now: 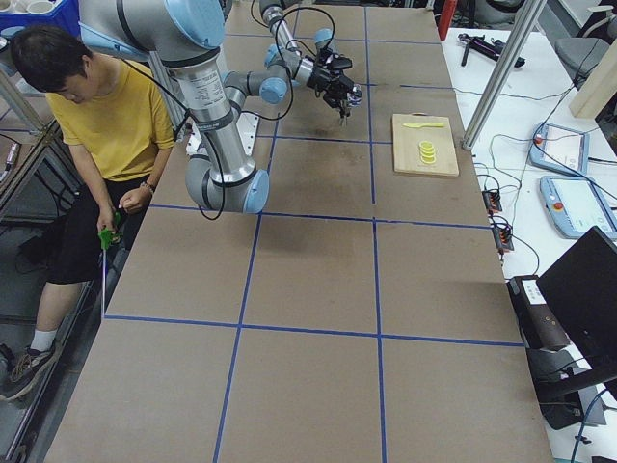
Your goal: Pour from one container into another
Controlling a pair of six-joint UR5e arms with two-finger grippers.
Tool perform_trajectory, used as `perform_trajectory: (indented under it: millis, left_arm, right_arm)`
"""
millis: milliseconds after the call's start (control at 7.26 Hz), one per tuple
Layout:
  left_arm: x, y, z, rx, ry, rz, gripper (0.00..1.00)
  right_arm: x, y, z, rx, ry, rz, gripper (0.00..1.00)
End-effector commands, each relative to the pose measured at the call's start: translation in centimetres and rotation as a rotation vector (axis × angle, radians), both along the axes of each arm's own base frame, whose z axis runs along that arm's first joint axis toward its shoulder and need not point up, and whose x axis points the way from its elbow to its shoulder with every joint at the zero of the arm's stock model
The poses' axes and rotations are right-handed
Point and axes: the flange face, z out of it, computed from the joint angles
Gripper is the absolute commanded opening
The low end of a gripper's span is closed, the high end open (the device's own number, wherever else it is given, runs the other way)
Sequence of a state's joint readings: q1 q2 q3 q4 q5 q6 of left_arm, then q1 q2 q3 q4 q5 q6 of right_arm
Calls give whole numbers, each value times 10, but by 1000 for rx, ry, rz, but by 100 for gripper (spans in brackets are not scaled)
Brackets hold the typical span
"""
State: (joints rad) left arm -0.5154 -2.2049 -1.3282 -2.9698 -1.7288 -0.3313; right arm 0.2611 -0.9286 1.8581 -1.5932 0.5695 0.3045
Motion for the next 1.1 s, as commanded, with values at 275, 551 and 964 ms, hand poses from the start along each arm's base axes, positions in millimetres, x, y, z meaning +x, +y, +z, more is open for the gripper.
perform_trajectory:
  millis: [275, 551, 964]
  left_arm:
    - [0, 0, -1, 1, 2, 0, 0]
    - [0, 0, 0, 1, 1, 0, 0]
    - [-1, 1, -1, 2, 4, 0, 0]
  right_arm:
    - [-6, 2, -4, 50, 166, -17, 0]
    - [-7, 5, -5, 68, 224, -15, 0]
    - [-7, 5, -5, 82, 279, -18, 0]
